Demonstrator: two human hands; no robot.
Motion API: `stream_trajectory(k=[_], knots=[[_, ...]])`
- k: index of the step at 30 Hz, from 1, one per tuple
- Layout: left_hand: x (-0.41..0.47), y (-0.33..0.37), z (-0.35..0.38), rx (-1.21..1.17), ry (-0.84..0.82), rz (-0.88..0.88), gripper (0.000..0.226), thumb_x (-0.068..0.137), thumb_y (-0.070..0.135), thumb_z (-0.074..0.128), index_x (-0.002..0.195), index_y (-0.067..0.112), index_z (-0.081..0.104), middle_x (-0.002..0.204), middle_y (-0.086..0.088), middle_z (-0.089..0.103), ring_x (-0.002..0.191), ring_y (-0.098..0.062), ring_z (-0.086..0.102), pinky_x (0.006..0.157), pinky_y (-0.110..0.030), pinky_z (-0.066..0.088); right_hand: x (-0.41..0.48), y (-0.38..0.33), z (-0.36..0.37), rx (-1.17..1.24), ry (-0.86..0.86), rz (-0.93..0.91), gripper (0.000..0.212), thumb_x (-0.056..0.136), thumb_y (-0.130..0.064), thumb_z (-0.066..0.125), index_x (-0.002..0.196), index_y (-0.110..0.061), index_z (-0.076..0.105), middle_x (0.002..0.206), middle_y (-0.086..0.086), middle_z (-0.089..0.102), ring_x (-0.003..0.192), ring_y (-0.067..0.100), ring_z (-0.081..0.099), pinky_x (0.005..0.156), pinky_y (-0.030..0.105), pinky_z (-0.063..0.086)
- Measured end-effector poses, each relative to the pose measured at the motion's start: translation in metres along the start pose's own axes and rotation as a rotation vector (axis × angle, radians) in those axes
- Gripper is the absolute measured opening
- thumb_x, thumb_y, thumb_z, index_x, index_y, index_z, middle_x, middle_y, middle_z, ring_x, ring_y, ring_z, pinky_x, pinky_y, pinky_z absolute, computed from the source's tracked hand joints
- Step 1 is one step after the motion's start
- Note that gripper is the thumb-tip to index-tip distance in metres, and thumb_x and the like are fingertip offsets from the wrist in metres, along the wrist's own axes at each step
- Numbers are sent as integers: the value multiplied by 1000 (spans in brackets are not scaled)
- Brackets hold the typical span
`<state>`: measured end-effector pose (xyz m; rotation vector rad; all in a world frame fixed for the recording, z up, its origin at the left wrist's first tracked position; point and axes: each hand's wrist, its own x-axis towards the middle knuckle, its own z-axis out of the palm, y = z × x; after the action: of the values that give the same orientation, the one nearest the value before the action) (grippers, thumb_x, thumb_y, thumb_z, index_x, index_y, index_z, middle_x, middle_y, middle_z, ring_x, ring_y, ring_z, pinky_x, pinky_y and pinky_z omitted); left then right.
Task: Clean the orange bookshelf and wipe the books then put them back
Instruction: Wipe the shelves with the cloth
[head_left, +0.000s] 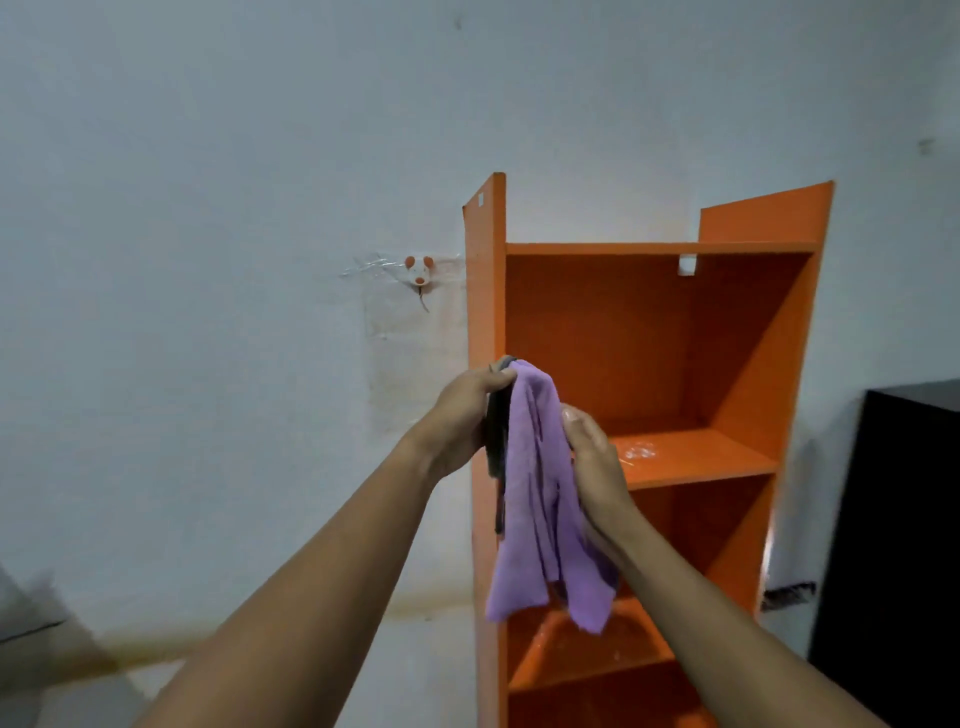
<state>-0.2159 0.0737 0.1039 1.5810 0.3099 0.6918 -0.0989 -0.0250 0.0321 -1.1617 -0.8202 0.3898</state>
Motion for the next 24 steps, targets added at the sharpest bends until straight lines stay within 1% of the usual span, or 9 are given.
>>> stream_trajectory(k=[3,6,9,13,14,16,18,22,24], knots=[[17,-3,49,53,87,-24,26,104,28,50,114,8,62,106,-12,68,94,-23,63,87,-40,52,-27,3,-32,133,-134,-59,48,97,-36,66,143,-27,51,133,-9,67,122,13,65,99,34,56],[30,-15,65,161,137,-22,23,101,27,54,104,7,64,97,-14,69,87,-23,61,79,-38,51,-34,15,-50,-156,-130,-135,57,94,-12,72,143,-29,50,134,-19,62,126,2,59,98,20,52],[44,-38,88,264,104,-85,12,100,22,57,95,11,60,94,-19,60,85,-26,54,74,-39,46,-30,16,-88,-247,-76,-48,34,99,-7,62,125,-30,64,123,-11,69,116,10,65,99,30,55],[66,-78,118,589,82,-114,32,101,29,59,78,11,48,80,-14,47,78,-30,44,65,-39,32,-10,20,-146,-499,33,-5,31,97,-8,58,112,-31,72,108,-3,75,102,25,68,87,46,54],[74,-86,127,662,75,-107,31,101,33,57,79,11,55,81,-13,52,79,-36,48,67,-37,33,0,22,-160,-574,50,-1,33,96,-10,57,117,-29,73,112,1,75,103,28,67,85,47,54],[86,-99,140,783,77,-89,30,101,38,55,109,12,69,108,-15,67,103,-39,61,76,-34,41,23,20,-180,-707,66,-32,38,95,-11,56,127,-27,70,119,7,73,105,32,66,86,47,54],[105,-111,153,844,117,-90,43,99,43,56,132,16,63,133,-12,65,117,-35,61,86,-34,47,53,18,-197,-824,54,-106,41,95,-13,54,130,-29,68,124,6,72,108,32,64,87,45,54],[144,-132,171,951,154,-83,47,98,43,58,138,20,57,136,-12,63,120,-33,60,92,-36,48,124,22,-223,-925,6,-267,38,90,-20,43,107,-45,66,115,-9,65,99,22,61,75,39,52],[166,-143,179,1041,217,-74,45,96,44,58,136,23,57,134,-10,64,121,-33,58,97,-42,49,161,33,-239,-1074,-22,-226,32,98,-23,43,111,-46,61,121,-2,51,102,24,55,80,38,50]])
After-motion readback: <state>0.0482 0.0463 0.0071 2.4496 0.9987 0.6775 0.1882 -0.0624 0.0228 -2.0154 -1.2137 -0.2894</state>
